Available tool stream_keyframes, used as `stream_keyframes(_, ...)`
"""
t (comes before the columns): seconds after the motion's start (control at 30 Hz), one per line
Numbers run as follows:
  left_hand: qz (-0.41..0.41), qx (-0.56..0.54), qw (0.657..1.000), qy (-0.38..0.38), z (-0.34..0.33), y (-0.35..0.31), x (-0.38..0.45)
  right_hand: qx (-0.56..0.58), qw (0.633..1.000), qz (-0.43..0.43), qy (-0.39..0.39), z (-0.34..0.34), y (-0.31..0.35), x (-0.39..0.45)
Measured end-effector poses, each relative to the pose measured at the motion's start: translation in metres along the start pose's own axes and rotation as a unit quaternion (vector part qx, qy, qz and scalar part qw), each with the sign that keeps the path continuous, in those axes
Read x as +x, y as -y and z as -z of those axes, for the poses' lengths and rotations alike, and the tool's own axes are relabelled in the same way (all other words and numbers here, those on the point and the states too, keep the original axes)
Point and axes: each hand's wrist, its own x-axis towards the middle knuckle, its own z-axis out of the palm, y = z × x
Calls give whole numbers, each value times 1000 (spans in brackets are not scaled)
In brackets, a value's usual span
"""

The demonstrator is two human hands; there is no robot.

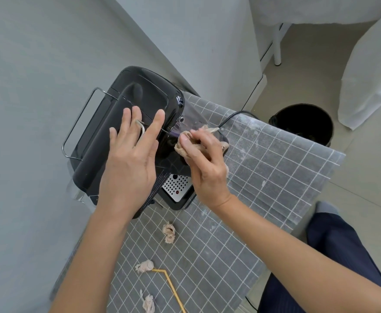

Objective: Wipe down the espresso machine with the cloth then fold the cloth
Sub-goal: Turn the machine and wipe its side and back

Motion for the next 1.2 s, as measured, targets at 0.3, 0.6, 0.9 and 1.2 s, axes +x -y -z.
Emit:
stream_keyframes(0.3,6,-4,1000,-1,1,-3,0,-45,988,-124,86,17,-55,-40)
stream_keyframes(0.6,9,-17,1000,3,3,-4,-2,3,930,-367,2,55,-33,19)
stream_keyframes(0.9,11,-20,1000,3,3,-3,-1,0,932,-356,74,-4,-73,21)
stream_keyframes(1.2,9,-23,1000,2,0,-1,0,102,921,-369,-67,-35,40,-13)
